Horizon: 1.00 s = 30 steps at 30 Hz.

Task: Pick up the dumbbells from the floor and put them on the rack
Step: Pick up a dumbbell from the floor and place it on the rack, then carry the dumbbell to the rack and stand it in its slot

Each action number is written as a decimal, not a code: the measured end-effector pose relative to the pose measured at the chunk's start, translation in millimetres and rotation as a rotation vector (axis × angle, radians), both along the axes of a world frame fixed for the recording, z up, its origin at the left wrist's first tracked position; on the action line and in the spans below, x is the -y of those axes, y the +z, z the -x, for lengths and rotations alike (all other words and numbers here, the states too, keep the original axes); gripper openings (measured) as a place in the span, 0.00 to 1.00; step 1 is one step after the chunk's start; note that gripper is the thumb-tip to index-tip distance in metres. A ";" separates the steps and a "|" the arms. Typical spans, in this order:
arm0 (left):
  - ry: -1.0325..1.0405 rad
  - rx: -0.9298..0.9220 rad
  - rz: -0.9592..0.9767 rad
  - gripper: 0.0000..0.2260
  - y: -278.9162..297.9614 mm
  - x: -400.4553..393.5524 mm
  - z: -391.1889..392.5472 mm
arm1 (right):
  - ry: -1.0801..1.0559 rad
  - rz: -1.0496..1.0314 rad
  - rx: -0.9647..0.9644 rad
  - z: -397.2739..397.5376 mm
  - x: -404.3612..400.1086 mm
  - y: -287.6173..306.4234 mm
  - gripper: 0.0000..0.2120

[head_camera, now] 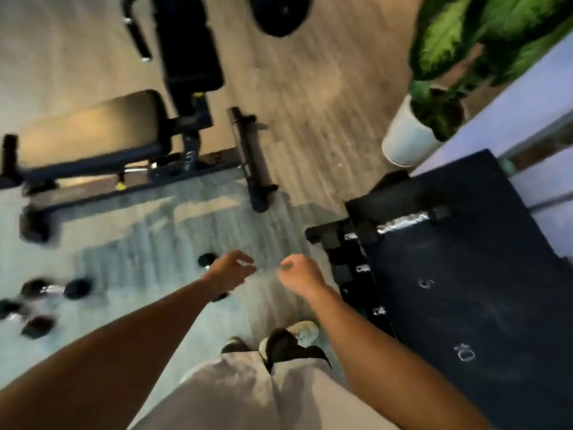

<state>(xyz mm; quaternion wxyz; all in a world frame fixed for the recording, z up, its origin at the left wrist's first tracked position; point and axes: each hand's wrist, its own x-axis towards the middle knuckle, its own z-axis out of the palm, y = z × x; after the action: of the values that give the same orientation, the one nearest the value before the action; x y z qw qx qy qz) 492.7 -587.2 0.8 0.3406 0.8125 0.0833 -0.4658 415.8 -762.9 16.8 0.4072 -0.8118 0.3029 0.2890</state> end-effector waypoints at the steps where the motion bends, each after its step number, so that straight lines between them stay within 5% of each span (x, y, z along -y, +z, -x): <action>1: 0.054 0.007 0.000 0.05 1.1 -21.8 8.2 | 0.056 0.006 -0.003 -4.8 -17.6 0.8 0.14; 15: 0.663 -0.109 0.034 0.10 -10.4 -230.4 137.8 | 0.631 0.047 -0.138 -17.8 -204.4 -0.5 0.12; 30: 1.068 -0.235 0.068 0.04 -79.0 -193.4 90.9 | 0.917 0.087 -0.270 -158.2 -219.7 -81.5 0.14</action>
<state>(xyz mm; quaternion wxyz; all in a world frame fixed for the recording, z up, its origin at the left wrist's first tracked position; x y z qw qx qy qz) 401.8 -393.8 -78.2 0.5442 0.5884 0.5065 -0.3181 574.0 -543.2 -64.7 0.1602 -0.8331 -0.0245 0.5288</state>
